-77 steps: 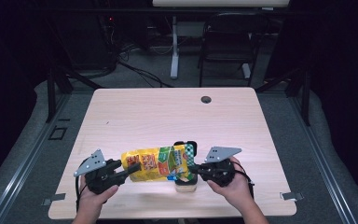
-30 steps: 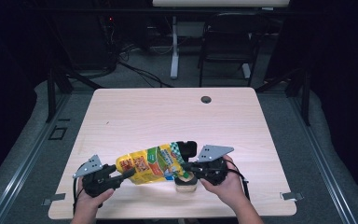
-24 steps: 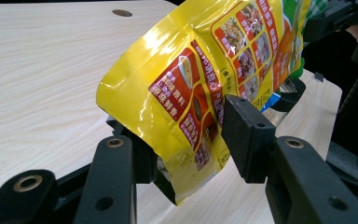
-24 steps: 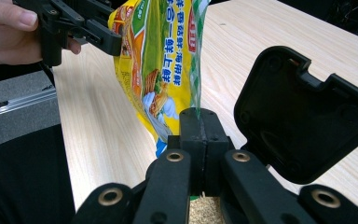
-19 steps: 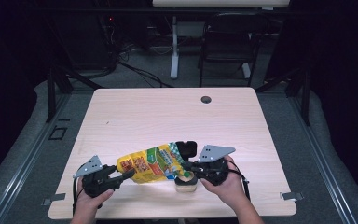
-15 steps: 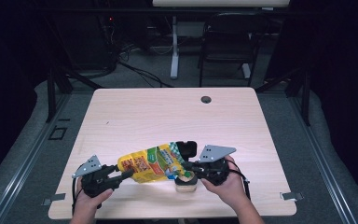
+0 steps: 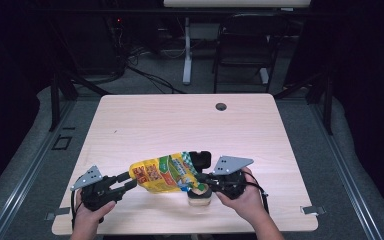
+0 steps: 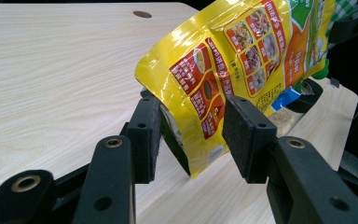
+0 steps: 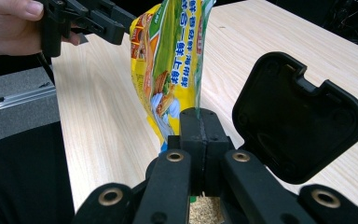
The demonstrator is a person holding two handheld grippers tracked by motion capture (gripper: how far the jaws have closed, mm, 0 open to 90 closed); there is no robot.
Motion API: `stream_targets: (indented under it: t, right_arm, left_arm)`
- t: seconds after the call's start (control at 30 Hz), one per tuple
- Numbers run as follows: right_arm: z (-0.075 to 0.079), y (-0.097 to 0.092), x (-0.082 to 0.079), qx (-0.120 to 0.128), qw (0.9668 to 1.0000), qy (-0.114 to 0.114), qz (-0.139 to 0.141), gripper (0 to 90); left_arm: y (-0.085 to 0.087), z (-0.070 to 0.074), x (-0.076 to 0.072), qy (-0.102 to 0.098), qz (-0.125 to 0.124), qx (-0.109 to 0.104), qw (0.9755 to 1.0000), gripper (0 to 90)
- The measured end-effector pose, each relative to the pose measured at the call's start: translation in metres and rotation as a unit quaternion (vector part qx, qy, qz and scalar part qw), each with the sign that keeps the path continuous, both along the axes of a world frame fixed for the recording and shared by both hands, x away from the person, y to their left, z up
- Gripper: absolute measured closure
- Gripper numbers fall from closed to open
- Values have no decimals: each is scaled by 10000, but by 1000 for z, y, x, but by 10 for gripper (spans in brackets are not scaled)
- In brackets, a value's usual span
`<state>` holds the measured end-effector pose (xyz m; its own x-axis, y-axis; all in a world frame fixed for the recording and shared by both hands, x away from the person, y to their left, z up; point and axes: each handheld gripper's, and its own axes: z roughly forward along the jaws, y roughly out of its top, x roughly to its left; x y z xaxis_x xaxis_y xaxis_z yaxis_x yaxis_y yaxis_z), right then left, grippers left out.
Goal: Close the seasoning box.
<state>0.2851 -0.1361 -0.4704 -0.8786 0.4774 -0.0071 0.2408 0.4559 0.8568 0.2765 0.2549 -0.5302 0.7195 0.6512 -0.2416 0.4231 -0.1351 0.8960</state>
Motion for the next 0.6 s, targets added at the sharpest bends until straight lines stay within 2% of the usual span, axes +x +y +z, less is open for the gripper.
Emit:
stream_targets:
  t: [0.1,0.27,0.37,0.6]
  right_arm:
    - [0,0,0,14,10000,-8,-10,900]
    - [1,2,-1,26,10000,-20,40,900]
    - [1,3,-1,36,10000,-47,54,900]
    - [2,4,-1,41,10000,-57,57,900]
  left_arm:
    - [2,0,0,-20,-10,39,10000,573]
    - [7,3,0,-115,198,-30,9997,573]
    - [9,4,0,-107,123,-74,9998,573]
    - [6,5,1,-127,125,-45,9998,573]
